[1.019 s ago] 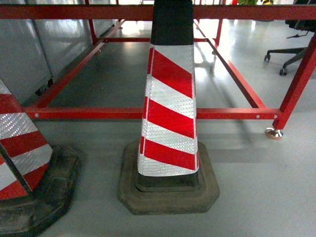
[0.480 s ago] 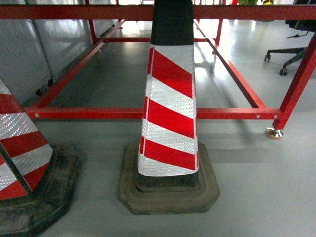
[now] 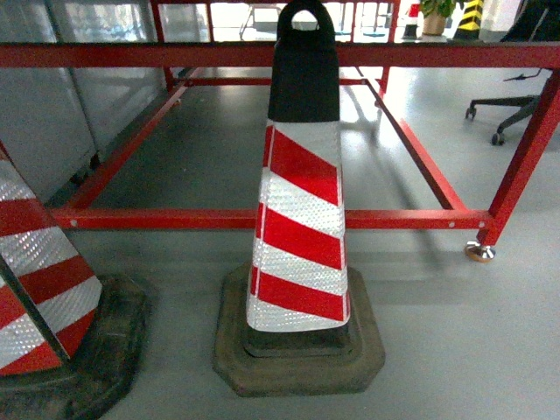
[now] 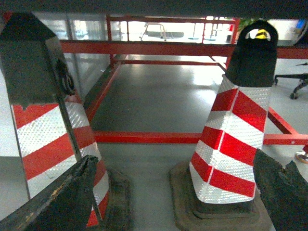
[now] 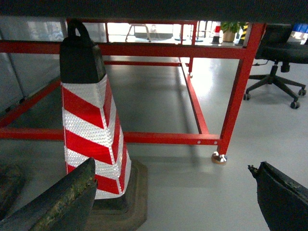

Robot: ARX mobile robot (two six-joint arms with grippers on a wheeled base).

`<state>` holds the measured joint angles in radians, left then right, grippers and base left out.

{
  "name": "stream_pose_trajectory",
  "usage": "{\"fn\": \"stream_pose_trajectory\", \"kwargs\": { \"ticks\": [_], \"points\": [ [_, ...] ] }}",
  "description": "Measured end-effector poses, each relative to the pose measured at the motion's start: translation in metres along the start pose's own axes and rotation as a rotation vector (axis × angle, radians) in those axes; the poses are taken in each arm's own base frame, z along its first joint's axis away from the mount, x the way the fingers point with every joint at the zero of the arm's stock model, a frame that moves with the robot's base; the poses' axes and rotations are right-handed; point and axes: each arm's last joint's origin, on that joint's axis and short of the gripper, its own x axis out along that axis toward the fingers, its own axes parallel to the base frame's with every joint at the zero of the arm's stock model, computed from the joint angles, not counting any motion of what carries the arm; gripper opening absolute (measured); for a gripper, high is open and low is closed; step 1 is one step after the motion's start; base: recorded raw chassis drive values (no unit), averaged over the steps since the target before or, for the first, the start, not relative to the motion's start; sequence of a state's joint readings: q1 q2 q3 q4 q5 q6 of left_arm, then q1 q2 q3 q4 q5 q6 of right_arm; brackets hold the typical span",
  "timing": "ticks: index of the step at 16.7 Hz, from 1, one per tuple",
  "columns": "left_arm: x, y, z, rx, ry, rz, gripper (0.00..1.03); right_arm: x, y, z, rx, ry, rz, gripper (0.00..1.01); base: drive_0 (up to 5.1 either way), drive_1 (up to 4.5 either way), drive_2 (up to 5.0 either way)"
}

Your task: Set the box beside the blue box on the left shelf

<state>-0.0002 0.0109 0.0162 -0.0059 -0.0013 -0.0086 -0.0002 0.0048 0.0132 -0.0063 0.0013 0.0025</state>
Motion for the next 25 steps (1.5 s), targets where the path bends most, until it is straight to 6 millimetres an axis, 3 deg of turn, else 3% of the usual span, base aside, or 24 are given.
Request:
{"fn": "stream_pose_trajectory", "kwargs": {
  "ticks": [25],
  "points": [
    [0.0,0.0,0.0001,0.009,-0.001,-0.001,0.98,0.0,0.0,0.0,0.0,0.0,0.001,0.98,0.0,0.0,0.0]
  ]
}}
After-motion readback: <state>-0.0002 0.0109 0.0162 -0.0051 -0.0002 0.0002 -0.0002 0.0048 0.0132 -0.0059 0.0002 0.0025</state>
